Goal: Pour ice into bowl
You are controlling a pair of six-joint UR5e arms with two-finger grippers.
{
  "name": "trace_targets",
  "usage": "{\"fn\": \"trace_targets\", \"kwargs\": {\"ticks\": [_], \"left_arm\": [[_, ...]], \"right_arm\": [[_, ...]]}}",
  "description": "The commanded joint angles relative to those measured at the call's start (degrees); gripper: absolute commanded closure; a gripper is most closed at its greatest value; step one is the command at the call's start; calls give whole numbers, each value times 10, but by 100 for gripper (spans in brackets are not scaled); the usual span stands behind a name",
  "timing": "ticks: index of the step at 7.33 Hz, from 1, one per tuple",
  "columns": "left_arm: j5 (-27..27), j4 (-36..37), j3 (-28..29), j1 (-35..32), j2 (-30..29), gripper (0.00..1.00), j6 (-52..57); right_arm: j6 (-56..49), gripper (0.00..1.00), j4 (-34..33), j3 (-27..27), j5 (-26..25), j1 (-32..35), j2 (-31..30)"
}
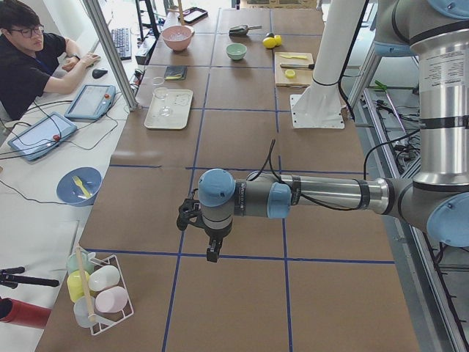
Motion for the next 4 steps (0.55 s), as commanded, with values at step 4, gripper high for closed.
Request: {"fn": "trace_targets", "kwargs": {"ticks": [4], "left_arm": [[1, -3, 7, 0, 1, 0, 0]], "right_arm": [[-5, 0, -4, 24, 1, 1, -15]]}}
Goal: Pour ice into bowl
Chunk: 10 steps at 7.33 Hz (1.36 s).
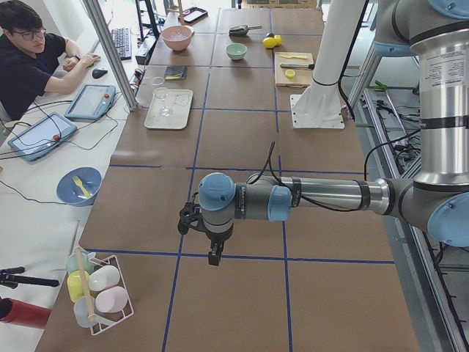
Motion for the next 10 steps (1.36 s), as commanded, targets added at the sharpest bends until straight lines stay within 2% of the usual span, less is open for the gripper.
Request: {"fn": "trace_targets", "kwargs": {"ticks": [1, 10], "left_arm": [[-1, -1, 2, -1, 0, 0, 0], [3, -2, 8, -1, 1, 0, -4]], "right_arm": [[0, 0, 1, 0, -1, -1, -1], [0, 0, 5, -4, -2, -2, -1]]}}
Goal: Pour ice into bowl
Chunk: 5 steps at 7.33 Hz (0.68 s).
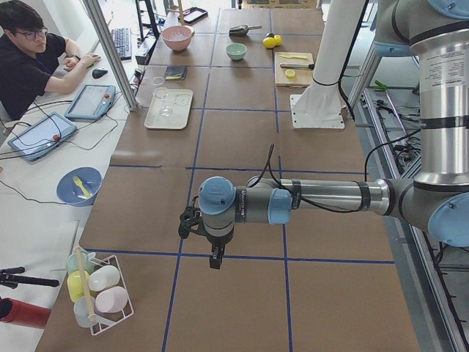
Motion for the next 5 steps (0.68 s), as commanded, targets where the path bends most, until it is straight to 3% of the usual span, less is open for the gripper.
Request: {"fn": "trace_targets", "kwargs": {"ticks": [1, 5], "left_arm": [[0, 0, -1, 0, 0, 0, 0], [-1, -1, -6, 0, -1, 0, 1]], "right_arm": [[0, 0, 0, 0, 0, 0, 0], [0, 0, 0, 0, -1, -1, 2]]}}
